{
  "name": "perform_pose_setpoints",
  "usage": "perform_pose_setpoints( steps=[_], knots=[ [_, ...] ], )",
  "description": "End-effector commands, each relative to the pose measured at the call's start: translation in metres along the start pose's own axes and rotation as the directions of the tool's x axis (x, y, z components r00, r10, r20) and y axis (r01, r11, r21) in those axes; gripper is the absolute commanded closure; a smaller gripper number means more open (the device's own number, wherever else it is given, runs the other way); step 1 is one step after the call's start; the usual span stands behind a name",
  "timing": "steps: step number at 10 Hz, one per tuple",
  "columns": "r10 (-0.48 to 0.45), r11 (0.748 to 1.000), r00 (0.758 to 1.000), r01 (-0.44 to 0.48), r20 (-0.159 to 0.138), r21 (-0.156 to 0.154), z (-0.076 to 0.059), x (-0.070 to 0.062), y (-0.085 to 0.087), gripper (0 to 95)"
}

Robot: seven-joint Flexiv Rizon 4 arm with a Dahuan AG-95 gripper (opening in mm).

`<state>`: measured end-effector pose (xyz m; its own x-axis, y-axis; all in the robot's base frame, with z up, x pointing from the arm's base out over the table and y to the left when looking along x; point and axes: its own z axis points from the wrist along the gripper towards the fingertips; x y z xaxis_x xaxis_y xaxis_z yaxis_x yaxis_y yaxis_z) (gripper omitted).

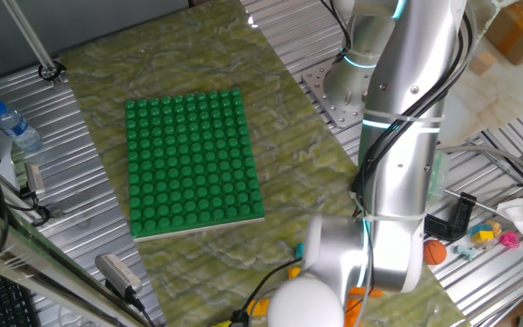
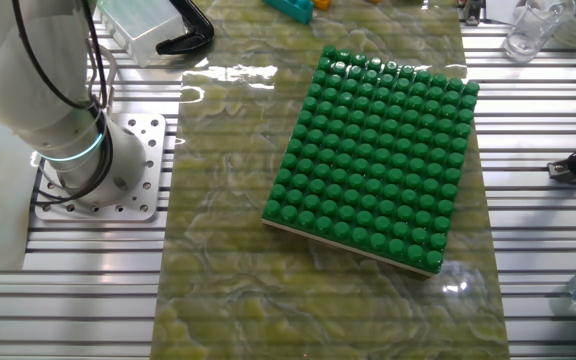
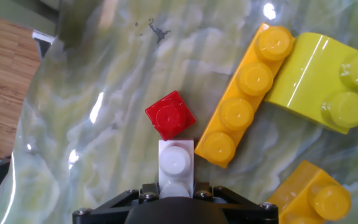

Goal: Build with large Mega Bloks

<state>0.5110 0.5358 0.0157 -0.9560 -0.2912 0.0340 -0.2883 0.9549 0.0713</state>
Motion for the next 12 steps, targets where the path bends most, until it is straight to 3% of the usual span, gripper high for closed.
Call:
perform_pose_setpoints(
  steps=[1, 5, 8, 11, 12],
  knots=[
    [-0.005, 1.000, 1.000, 0.005, 0.000, -0.001, -0.005, 0.001, 0.000, 95.0],
    [0.013, 1.000, 1.000, -0.013, -0.005, 0.016, -0.030, 0.006, 0.004, 95.0],
    [0.036, 0.998, 0.999, -0.035, -0.009, 0.048, -0.054, 0.020, 0.005, 95.0],
    [0.039, 0.998, 0.999, -0.039, -0.004, 0.056, -0.070, 0.034, -0.003, 95.0],
    [0.016, 0.998, 1.000, -0.015, -0.008, 0.056, -0.080, 0.042, -0.019, 95.0]
  ],
)
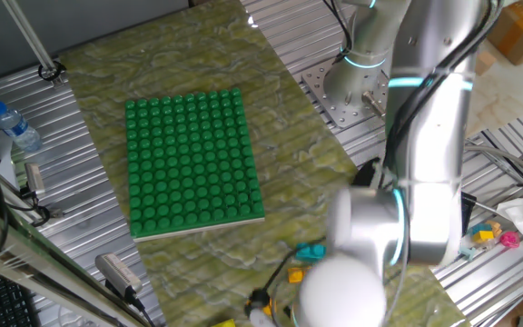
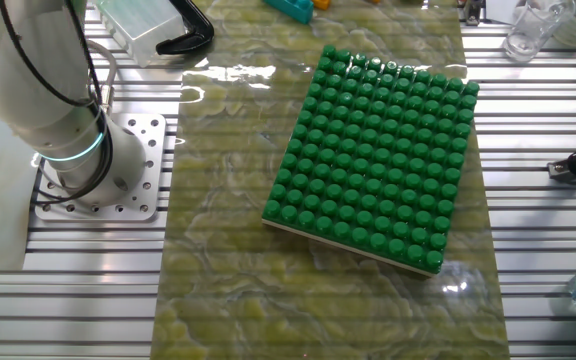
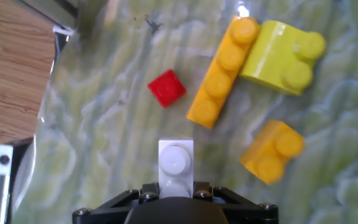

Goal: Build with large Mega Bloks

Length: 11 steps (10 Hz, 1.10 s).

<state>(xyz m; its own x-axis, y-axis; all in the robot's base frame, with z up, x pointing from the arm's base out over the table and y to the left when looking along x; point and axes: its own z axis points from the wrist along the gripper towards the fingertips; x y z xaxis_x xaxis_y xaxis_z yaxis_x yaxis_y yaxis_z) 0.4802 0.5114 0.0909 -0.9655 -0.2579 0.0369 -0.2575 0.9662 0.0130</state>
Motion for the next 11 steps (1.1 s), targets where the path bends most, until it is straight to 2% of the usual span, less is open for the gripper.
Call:
perform_pose_setpoints(
  steps=[1, 4, 7, 9, 10, 11],
  knots=[
    [-0.038, 0.999, 0.999, 0.038, -0.005, -0.004, -0.009, 0.007, -0.025, 95.0],
    [-0.068, 0.998, 0.998, 0.068, -0.007, -0.005, -0.023, 0.021, -0.060, 95.0],
    [-0.066, 0.998, 0.998, 0.066, 0.005, -0.006, -0.025, 0.025, -0.088, 95.0],
    [-0.098, 0.995, 0.995, 0.098, 0.025, 0.001, -0.018, 0.028, -0.136, 95.0],
    [-0.102, 0.995, 0.994, 0.102, 0.029, 0.002, -0.016, 0.030, -0.146, 95.0],
    [-0.112, 0.994, 0.993, 0.112, 0.032, 0.005, -0.015, 0.033, -0.166, 95.0]
  ],
)
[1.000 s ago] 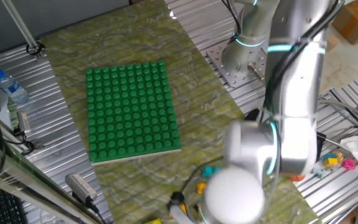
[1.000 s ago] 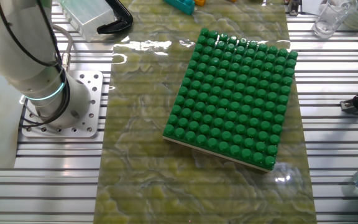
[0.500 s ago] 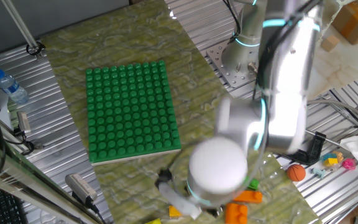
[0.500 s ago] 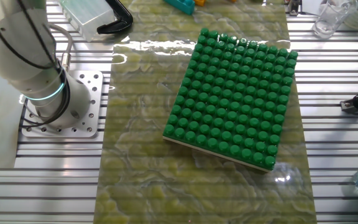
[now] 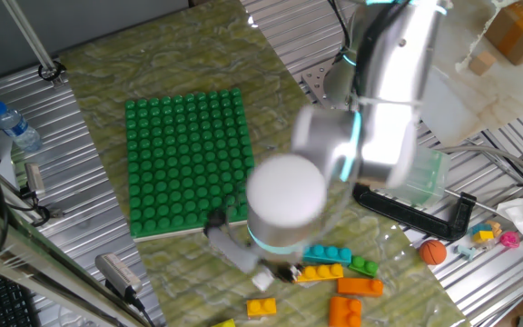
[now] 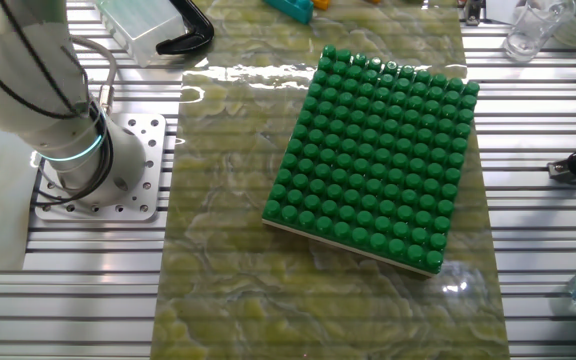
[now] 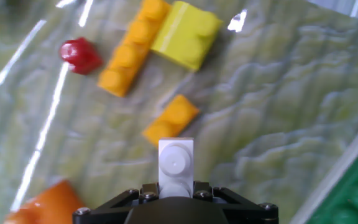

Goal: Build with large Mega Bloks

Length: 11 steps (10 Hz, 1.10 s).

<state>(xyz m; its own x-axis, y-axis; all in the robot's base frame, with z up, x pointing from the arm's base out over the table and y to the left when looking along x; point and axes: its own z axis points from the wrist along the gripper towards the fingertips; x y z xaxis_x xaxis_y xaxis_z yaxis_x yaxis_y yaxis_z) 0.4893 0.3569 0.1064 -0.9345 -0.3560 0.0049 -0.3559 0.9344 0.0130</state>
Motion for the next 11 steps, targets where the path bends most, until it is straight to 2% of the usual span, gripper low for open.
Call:
perform_pose_setpoints(
  steps=[1, 3, 5, 7, 8, 9, 10, 11],
  knots=[
    [-0.013, 1.000, 1.000, 0.013, 0.002, 0.003, 0.001, 0.005, -0.025, 95.0],
    [-0.027, 1.000, 1.000, 0.027, 0.007, 0.004, 0.002, 0.007, -0.046, 95.0],
    [0.070, 0.997, 0.998, -0.070, -0.006, -0.041, 0.002, 0.006, -0.048, 95.0],
    [0.194, 0.981, 0.981, -0.194, 0.015, -0.011, 0.002, 0.006, -0.048, 95.0],
    [0.263, 0.965, 0.965, -0.263, 0.019, -0.003, 0.002, 0.006, -0.048, 95.0],
    [0.302, 0.953, 0.953, -0.303, 0.020, 0.002, 0.002, 0.006, -0.048, 95.0],
    [0.351, 0.936, 0.936, -0.351, 0.017, 0.027, 0.002, 0.006, -0.048, 95.0],
    [0.359, 0.932, 0.933, -0.359, 0.016, 0.042, 0.002, 0.006, -0.048, 95.0]
  ],
)
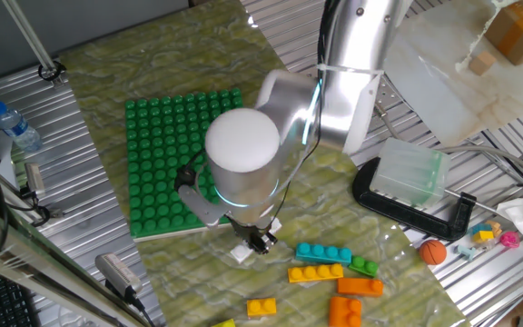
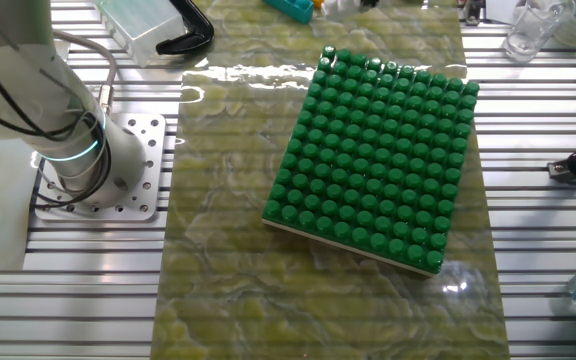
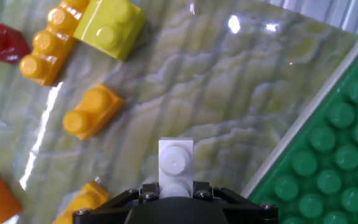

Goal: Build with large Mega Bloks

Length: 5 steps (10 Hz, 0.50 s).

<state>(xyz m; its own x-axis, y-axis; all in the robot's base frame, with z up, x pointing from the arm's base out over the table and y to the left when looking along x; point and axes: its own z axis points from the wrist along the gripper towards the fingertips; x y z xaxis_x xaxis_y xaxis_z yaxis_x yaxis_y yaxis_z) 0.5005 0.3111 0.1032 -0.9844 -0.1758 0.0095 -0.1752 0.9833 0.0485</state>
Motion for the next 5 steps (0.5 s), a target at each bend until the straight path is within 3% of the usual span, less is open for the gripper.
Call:
perform_pose_setpoints(
  steps=[1, 3, 5],
  knots=[
    [0.180, 0.980, 0.983, -0.181, 0.026, 0.079, 0.000, 0.000, -0.001, 95.0],
    [0.231, 0.969, 0.972, -0.233, 0.035, 0.086, 0.000, 0.004, -0.011, 95.0],
    [0.202, 0.976, 0.979, -0.204, 0.030, 0.076, -0.011, 0.001, -0.041, 95.0]
  ],
)
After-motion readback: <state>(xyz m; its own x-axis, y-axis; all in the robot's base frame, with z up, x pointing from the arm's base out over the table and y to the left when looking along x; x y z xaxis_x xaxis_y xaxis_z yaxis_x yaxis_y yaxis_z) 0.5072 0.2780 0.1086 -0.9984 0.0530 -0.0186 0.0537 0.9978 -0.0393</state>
